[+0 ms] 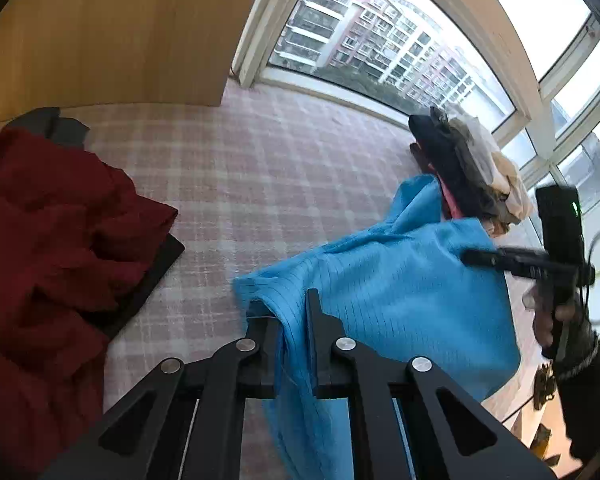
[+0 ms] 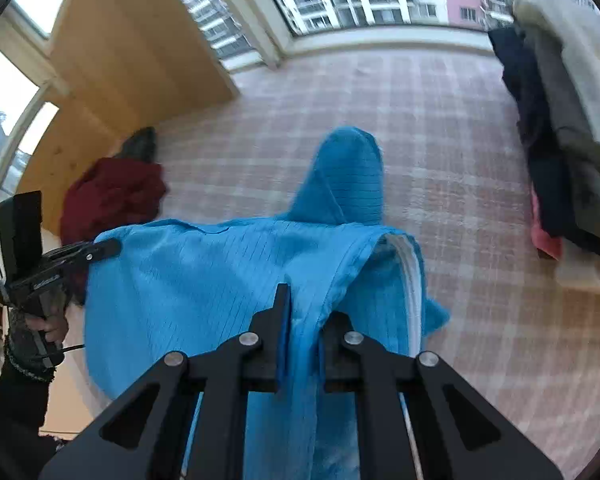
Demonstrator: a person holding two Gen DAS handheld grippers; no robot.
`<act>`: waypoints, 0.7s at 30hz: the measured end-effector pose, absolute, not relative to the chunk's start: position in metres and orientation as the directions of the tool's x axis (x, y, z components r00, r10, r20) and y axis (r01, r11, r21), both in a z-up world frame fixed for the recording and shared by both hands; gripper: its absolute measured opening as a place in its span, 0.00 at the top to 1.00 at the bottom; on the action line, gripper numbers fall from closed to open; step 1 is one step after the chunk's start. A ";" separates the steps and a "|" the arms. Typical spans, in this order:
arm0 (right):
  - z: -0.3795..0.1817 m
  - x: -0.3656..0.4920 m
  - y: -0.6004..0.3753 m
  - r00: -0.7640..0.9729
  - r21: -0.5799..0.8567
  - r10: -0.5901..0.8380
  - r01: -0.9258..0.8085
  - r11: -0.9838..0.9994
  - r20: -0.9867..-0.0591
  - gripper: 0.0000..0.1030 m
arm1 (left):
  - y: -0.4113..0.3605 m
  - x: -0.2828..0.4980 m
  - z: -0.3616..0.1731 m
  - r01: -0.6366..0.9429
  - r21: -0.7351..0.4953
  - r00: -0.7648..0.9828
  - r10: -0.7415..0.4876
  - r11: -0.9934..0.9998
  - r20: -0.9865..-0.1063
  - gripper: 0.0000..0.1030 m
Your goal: Fold clothes
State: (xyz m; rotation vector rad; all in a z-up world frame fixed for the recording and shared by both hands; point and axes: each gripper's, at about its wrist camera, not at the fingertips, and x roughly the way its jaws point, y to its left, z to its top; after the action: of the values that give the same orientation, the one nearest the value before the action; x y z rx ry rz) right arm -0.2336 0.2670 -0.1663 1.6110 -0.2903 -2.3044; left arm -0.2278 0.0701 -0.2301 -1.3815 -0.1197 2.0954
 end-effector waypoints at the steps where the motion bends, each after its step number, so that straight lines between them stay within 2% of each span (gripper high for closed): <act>1: -0.177 -0.239 0.268 -0.299 0.322 -0.346 0.126 -0.938 -0.889 0.89 | 0.073 -0.236 -0.240 -0.437 -0.404 -0.239 0.536 -0.804 -0.810 0.83; 3: -0.197 -0.250 0.273 -0.264 0.308 -0.323 0.096 -0.947 -0.909 0.89 | 0.081 -0.248 -0.258 -0.439 -0.401 -0.190 0.520 -0.804 -0.833 0.77; 4: -0.203 -0.253 0.280 -0.253 0.355 -0.360 0.067 -0.932 -0.898 0.89 | 0.083 -0.252 -0.261 -0.438 -0.390 -0.181 0.505 -0.810 -0.844 0.77; 6: -0.196 -0.250 0.294 -0.261 0.399 -0.391 0.024 -0.916 -0.883 0.80 | 0.085 -0.255 -0.256 -0.446 -0.372 -0.183 0.490 -0.814 -0.852 0.74; 7: -0.190 -0.248 0.300 -0.269 0.411 -0.396 0.002 -0.912 -0.878 0.74 | 0.085 -0.254 -0.250 -0.457 -0.355 -0.196 0.481 -0.816 -0.854 0.69; 8: -0.181 -0.241 0.305 -0.291 0.411 -0.392 -0.005 -0.912 -0.873 0.74 | 0.084 -0.251 -0.240 -0.473 -0.310 -0.231 0.456 -0.825 -0.860 0.66; 9: -0.164 -0.226 0.306 -0.340 0.386 -0.368 0.014 -0.922 -0.866 0.74 | 0.081 -0.247 -0.229 -0.486 -0.259 -0.271 0.426 -0.834 -0.863 0.63; 12: -0.115 -0.178 0.306 -0.473 0.305 -0.303 0.076 -0.949 -0.827 0.74 | 0.073 -0.226 -0.196 -0.533 -0.169 -0.343 0.394 -0.829 -0.853 0.63; 15: -0.097 -0.120 0.273 -0.470 0.271 -0.345 0.219 -0.937 -0.813 0.74 | 0.080 -0.198 -0.181 -0.601 -0.212 -0.319 0.475 -0.770 -0.820 0.63; 18: -0.119 -0.086 0.255 -0.422 0.263 -0.348 0.248 -0.932 -0.837 0.74 | 0.102 -0.180 -0.198 -0.666 -0.286 -0.206 0.538 -0.689 -0.817 0.62; 19: -0.136 -0.084 0.259 -0.387 0.253 -0.320 0.217 -0.943 -0.865 0.74 | 0.110 -0.181 -0.213 -0.672 -0.264 -0.198 0.511 -0.692 -0.836 0.60; 21: -0.171 -0.081 0.267 -0.311 0.227 -0.266 0.155 -0.961 -0.912 0.81 | 0.125 -0.189 -0.249 -0.675 -0.155 -0.219 0.397 -0.721 -0.891 0.62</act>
State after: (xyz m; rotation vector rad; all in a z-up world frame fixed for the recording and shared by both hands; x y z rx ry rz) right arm -0.0808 0.2665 -0.1713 1.6624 -0.1404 -2.3481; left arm -0.1887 0.1248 -0.2486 -1.3447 0.3473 1.9937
